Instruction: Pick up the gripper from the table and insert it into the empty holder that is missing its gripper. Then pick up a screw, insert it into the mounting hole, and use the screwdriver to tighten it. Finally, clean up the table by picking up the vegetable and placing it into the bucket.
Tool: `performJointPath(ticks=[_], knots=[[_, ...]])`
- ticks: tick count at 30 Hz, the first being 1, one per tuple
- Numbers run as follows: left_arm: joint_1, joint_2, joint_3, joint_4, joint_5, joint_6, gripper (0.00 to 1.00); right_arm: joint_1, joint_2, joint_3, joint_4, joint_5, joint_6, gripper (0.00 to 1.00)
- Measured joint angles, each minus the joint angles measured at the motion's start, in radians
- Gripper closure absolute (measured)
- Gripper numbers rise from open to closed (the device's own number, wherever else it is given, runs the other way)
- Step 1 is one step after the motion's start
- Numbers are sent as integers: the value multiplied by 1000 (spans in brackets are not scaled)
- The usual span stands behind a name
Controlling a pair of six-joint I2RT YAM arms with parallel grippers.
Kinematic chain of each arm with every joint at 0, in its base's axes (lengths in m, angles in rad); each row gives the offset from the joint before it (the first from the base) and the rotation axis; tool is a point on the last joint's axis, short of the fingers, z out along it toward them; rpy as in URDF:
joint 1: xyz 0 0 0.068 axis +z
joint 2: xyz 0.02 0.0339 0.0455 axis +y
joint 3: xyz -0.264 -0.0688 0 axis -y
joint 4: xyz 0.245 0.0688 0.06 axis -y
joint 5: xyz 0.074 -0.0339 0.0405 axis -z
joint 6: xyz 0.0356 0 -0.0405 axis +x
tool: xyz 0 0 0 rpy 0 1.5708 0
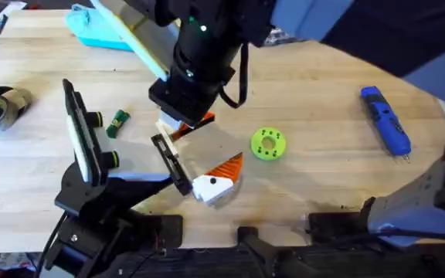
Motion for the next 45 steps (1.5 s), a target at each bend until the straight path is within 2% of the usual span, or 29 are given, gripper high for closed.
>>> performJointPath(ticks=[8, 17, 41, 42, 43, 45], knots=[[0, 0, 0, -1, -13, -27, 16, 0, 17, 6, 8, 0, -3, 995], [0, 0, 0, -1, -13, -26, 16, 2, 36, 6, 64, -2, -3, 995], [0, 0, 0, -1, 2, -26, 16, 3, 38, 10, 27, -5, -20, 995], [0, 0, 0, -1, 2, -26, 16, 3, 38, 10, 26, -4, -22, 983], [0, 0, 0, -1, 1, -26, 16, 3, 38, 10, 25, -4, -22, 918], [0, 0, 0, -1, 1, -26, 16, 3, 38, 10, 22, -5, -25, 692]])
